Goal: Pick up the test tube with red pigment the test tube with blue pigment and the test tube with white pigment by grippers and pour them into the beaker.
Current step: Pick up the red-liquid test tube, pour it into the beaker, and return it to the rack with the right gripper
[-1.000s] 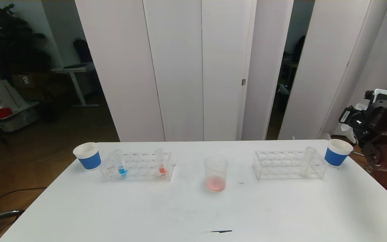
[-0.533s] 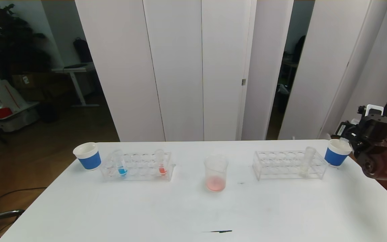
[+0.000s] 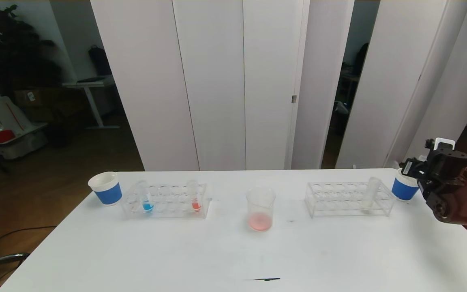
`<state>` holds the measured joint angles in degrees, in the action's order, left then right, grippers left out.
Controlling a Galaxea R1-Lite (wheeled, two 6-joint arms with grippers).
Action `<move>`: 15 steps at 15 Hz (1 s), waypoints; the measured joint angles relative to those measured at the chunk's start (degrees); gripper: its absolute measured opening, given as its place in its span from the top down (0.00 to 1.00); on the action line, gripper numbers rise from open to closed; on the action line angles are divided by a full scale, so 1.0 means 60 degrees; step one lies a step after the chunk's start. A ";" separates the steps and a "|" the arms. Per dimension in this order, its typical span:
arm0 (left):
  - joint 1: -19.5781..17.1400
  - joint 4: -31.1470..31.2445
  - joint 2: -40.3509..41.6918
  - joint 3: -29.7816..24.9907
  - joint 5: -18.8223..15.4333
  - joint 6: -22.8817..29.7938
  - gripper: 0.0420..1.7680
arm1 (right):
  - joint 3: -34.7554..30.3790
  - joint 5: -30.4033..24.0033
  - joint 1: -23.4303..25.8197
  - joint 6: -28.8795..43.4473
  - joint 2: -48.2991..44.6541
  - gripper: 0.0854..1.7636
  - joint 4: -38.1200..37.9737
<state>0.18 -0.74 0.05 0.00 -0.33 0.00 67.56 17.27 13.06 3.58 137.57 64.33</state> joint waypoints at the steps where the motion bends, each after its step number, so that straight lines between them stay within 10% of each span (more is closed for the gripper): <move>1: 0.0000 0.0000 0.0000 0.0000 0.0000 0.0000 0.01 | 0.0004 -0.0008 0.0004 0.0004 0.0018 0.71 0.0000; 5: 0.0000 0.0000 0.0000 0.0000 0.0000 0.0000 0.01 | 0.0000 -0.0012 0.0004 0.0016 0.0065 0.61 -0.0014; 9: 0.0000 0.0000 0.0000 0.0000 0.0000 0.0000 0.01 | -0.0018 -0.0022 0.0043 0.0012 -0.0022 0.01 -0.0051; 15: 0.0000 0.0000 0.0000 0.0000 0.0000 0.0000 0.01 | -0.0863 -0.0394 0.0057 0.0016 -0.1323 0.01 -0.0272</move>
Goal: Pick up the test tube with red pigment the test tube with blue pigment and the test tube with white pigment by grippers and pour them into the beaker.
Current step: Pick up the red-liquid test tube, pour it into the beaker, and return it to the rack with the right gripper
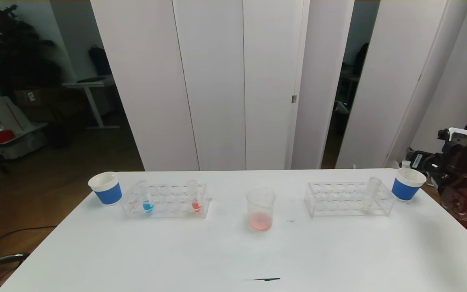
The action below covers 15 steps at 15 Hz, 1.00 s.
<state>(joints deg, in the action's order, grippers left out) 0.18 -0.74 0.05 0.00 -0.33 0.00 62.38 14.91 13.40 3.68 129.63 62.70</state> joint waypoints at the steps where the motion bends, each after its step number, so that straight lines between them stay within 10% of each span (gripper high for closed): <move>1: 0.0000 0.0000 0.0000 0.0000 -0.0004 0.0000 0.01 | -0.0276 -0.0165 -0.0006 -0.0004 -0.0372 0.01 -0.0114; 15: 0.0000 0.0000 0.0000 0.0000 0.0000 0.0000 0.01 | -0.4636 -0.2824 0.0077 0.0020 -0.9722 0.01 -0.4354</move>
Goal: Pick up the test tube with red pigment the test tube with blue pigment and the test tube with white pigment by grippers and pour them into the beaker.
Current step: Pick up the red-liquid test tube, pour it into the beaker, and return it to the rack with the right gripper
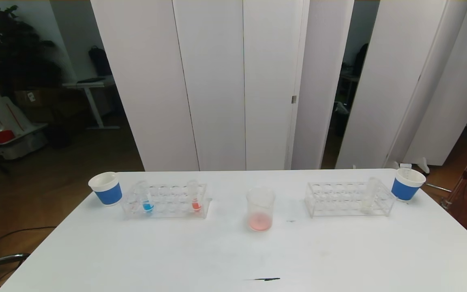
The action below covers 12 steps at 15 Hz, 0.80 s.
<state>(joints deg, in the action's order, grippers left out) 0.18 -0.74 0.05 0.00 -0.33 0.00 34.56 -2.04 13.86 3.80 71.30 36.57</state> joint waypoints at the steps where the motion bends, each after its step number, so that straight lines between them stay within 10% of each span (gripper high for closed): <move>1: 0.0000 0.0000 0.0000 0.0000 0.0000 0.0000 0.01 | -0.0238 -0.0150 -0.0051 -0.0006 -0.0819 0.01 -0.0423; 12: 0.0000 0.0000 0.0000 0.0000 -0.0004 0.0000 0.01 | -0.1778 0.0675 -0.2062 -0.0108 -0.9578 0.01 -0.7436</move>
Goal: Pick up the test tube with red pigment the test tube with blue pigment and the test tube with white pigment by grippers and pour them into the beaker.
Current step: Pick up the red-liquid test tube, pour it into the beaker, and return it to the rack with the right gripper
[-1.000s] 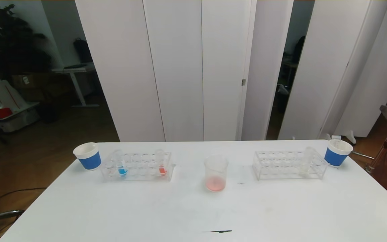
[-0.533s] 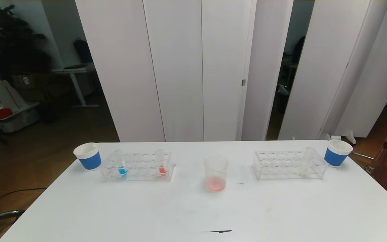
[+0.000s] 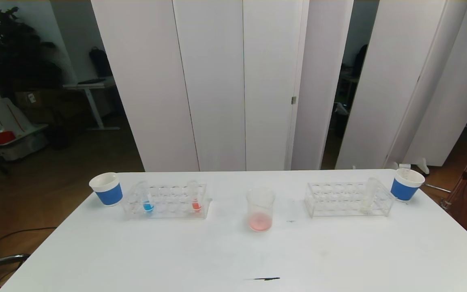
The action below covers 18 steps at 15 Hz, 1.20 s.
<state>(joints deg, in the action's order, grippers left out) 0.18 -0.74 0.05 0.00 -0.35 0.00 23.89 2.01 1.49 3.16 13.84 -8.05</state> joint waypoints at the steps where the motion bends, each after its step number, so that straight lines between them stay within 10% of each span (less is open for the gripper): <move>1: -0.0004 0.0000 0.0000 0.0000 0.0000 0.0000 0.01 | -0.0441 0.0187 -0.0106 0.0002 -0.0419 0.01 -0.0100; 9: 0.0000 0.0000 0.0000 0.0000 0.0004 0.0000 0.01 | -0.3497 -0.0142 -0.0244 -0.0370 -0.2225 0.01 0.0910; 18: 0.0000 -0.0004 0.0000 0.0000 0.0004 0.0000 0.01 | -0.3982 -0.0280 -0.0217 -0.0423 -0.2318 0.01 0.1400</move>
<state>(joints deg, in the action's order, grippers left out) 0.18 -0.77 0.05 0.00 -0.33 0.00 0.00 0.33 0.18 0.62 -0.07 0.35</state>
